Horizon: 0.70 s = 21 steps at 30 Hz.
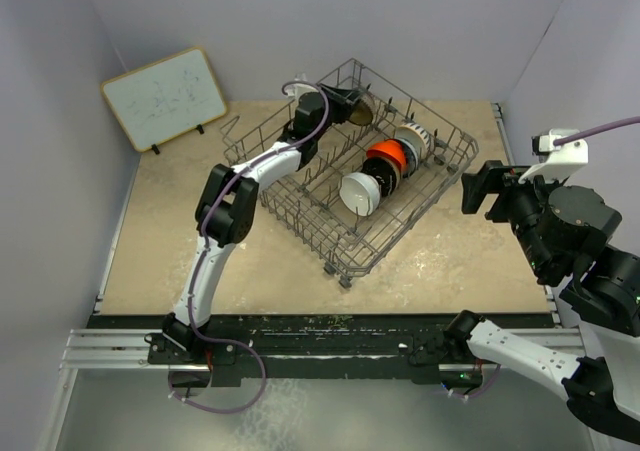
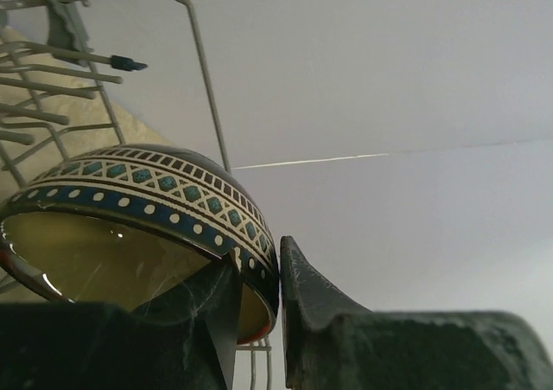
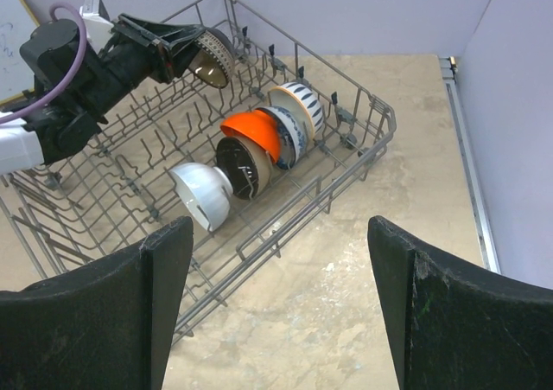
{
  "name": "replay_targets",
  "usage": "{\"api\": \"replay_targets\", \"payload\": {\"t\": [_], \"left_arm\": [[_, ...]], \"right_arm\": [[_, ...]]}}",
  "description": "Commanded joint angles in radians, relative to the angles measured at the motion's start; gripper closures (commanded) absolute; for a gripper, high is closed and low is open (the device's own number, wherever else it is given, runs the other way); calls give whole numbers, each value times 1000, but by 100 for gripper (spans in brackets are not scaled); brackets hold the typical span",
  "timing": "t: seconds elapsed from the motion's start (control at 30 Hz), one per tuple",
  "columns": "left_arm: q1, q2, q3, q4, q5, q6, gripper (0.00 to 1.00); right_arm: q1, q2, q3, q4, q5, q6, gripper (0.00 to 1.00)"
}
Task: Load the bowls into the dish rack
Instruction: Place the bowl in the dish rack.
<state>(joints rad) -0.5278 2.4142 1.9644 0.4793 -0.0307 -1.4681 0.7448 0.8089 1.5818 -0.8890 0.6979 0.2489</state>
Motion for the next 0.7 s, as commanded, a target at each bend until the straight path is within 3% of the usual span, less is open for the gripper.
{"api": "replay_targets", "payload": {"t": [0.0,0.13,0.33,0.4,0.57,0.67], "left_arm": [[29,-13,-44,-65,-20,-53,74],[31,-7,-25,-117,2,-48,75],[32,-1,-22,-153,28,-42,60],[32,-1,-26,-153,33,-36,60],[34,-2,-25,-149,43,-20,65],[34,-3,-20,-147,47,11,83]], "right_arm": [[-2,-1,13,20,22,-27,17],[-3,-3,9,25,22,-30,17],[-2,-8,5,26,24,-31,17],[-3,-10,2,26,26,-31,17],[-2,-10,-3,31,25,-30,17],[-2,-11,-5,37,25,-31,17]]}}
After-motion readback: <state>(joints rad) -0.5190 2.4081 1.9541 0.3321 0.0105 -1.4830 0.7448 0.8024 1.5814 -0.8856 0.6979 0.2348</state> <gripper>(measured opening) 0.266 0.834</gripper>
